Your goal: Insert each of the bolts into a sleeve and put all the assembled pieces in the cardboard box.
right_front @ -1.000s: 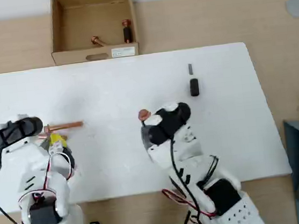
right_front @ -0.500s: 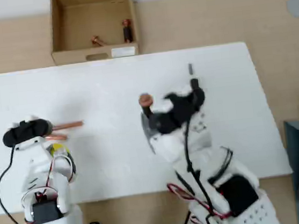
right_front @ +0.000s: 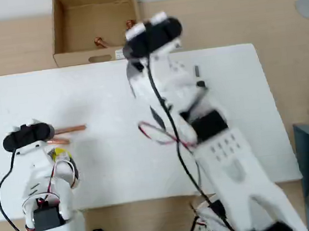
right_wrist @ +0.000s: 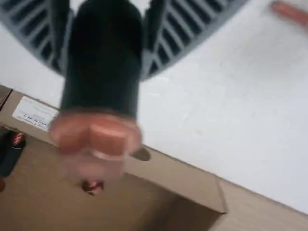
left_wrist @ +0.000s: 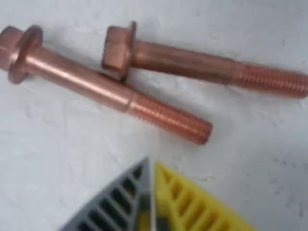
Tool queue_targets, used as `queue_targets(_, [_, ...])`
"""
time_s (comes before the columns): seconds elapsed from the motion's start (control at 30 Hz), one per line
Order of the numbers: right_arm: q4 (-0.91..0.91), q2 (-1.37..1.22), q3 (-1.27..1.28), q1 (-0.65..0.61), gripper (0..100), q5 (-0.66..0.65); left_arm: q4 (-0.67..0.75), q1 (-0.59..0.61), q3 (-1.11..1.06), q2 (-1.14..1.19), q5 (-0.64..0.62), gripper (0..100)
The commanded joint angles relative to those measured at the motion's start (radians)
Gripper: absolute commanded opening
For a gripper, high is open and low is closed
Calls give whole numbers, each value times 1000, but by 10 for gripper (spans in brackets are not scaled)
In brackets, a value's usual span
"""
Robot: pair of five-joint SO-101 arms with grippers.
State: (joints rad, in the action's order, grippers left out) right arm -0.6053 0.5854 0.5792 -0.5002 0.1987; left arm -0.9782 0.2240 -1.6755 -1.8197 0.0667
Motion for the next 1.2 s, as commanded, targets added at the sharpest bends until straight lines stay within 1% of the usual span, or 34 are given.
queue_targets(0.0, [84, -159, -153, 27, 9, 5, 5, 5, 2, -5, 5, 2])
queue_targets(0.1, [149, -295, -249, 30, 9, -12, 3, 6, 2, -5, 5, 2])
queue_targets(0.23, [249, -489, -401, 30, 9, -112, 2, 6, 2, -5, 5, 2])
queue_targets(0.33, [292, -633, -529, 30, 9, -167, 2, 6, 2, -5, 5, 2])
queue_targets(0.47, [298, -816, -710, 30, 9, -265, 2, 5, 2, -5, 5, 2])
queue_targets(0.63, [298, -1023, -914, 45, 9, -353, 0, 6, 2, -5, 5, 2])
queue_targets(0.77, [298, -1170, -1049, 47, 9, -485, 0, 8, 2, -5, 5, 2])
queue_targets(0.87, [298, -1267, -1141, 54, 9, -546, -2, 9, 2, -5, 5, 2])
queue_targets(1.17, [292, -1488, -1395, 71, 19, -830, -2, 9, 3, -5, 5, 2])
